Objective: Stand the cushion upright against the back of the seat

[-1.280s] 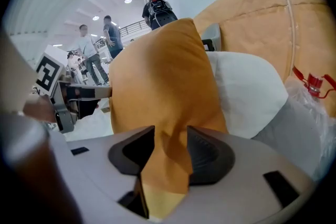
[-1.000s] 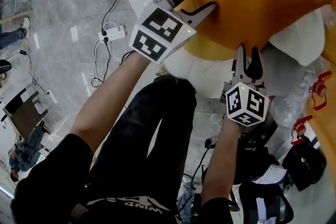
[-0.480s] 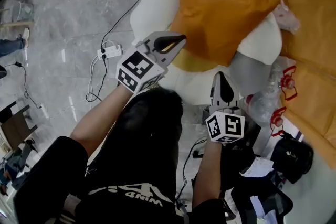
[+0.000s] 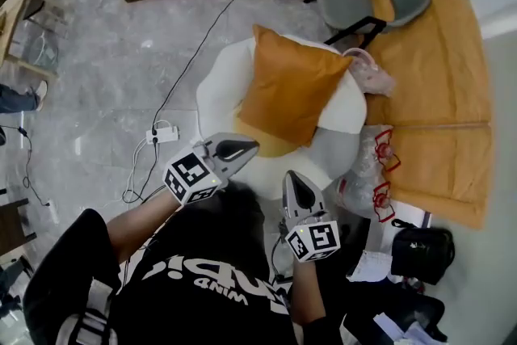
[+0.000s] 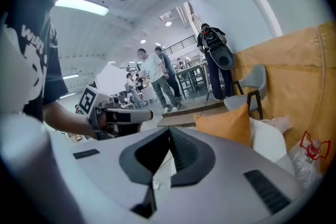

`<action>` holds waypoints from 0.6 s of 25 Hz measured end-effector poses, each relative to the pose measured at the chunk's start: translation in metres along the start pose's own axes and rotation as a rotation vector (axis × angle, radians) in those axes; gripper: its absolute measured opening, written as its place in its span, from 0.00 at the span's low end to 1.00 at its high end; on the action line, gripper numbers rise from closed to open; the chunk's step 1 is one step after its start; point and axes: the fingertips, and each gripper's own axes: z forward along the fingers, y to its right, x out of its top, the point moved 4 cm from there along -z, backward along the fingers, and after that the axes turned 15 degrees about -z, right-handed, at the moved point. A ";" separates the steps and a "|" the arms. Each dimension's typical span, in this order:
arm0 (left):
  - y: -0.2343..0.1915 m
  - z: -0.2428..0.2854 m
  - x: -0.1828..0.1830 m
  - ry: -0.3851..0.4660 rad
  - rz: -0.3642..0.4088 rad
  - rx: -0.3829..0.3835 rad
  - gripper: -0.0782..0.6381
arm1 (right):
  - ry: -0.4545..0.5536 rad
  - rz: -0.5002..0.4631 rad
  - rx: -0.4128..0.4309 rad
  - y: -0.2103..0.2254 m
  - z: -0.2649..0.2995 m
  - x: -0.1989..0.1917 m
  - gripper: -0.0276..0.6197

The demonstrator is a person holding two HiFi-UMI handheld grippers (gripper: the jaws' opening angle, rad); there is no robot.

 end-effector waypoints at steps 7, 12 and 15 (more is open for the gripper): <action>0.088 -0.054 0.023 0.051 0.130 -0.030 0.12 | 0.099 -0.035 0.061 -0.061 -0.047 0.055 0.08; 0.117 -0.072 0.021 0.076 0.160 -0.047 0.12 | 0.142 0.013 0.073 -0.077 -0.062 0.062 0.07; 0.124 -0.075 0.023 0.098 0.152 -0.050 0.12 | 0.155 0.026 0.076 -0.078 -0.065 0.062 0.08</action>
